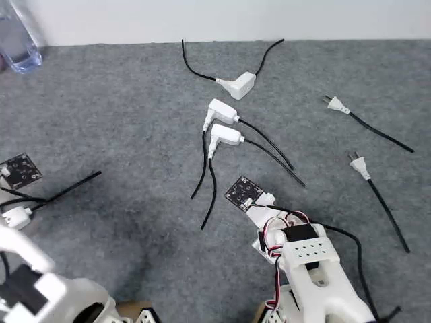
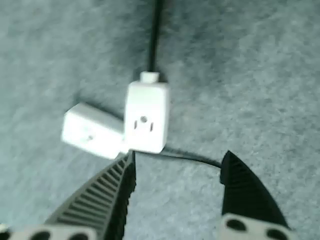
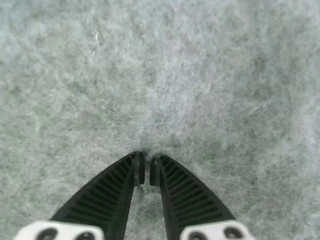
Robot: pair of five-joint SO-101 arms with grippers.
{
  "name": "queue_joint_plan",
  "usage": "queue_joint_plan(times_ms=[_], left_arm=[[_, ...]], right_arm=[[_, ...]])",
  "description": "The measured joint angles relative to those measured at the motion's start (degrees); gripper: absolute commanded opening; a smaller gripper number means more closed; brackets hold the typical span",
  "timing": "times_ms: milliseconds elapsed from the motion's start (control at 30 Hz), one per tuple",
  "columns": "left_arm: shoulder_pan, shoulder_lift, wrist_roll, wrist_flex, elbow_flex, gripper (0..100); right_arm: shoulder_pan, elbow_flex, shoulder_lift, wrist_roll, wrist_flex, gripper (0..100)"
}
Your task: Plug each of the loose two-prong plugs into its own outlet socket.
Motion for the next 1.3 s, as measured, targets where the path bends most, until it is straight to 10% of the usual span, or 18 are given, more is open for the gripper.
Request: queue_joint_plan(times_ms=[733, 1033, 1300], left_arm=[[2.5, 15.6, -1.2, -14.8, -1.1, 26], [2.5, 18.8, -1.1, -14.5, -1.6, 1], [2.5, 22.3, -1.1, -16.4, -3.2, 2]], right_arm=[[0.0, 0.0, 0.0, 0.0, 0.0, 0.9], [0.0, 0.0, 0.0, 0.0, 0.0, 0.9], [0.0, 0.0, 0.0, 0.0, 0.0, 0.9]])
